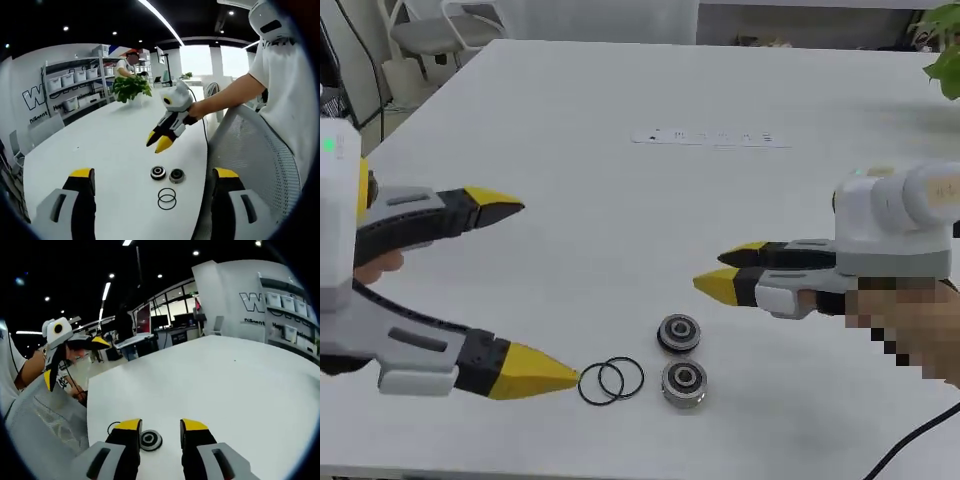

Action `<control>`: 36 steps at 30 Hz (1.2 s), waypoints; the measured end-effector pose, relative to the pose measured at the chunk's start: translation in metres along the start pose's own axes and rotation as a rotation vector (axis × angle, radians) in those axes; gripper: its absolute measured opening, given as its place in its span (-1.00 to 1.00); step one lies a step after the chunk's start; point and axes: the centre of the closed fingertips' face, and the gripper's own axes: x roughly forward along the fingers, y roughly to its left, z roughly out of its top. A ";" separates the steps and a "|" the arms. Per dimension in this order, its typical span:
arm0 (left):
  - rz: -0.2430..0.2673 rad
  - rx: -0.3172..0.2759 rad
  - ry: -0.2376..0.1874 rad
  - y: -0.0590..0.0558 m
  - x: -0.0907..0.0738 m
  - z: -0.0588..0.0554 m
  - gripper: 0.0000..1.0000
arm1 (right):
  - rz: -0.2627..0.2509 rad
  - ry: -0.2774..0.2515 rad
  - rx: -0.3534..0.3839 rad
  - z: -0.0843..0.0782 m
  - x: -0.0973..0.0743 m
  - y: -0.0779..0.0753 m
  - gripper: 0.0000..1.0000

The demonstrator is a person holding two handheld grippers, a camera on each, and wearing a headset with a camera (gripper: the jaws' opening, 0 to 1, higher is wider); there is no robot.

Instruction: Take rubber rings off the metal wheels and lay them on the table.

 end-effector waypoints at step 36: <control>-0.130 0.029 0.089 0.007 0.136 -0.051 -0.16 | 0.048 0.198 -0.167 -0.060 0.022 0.010 -0.37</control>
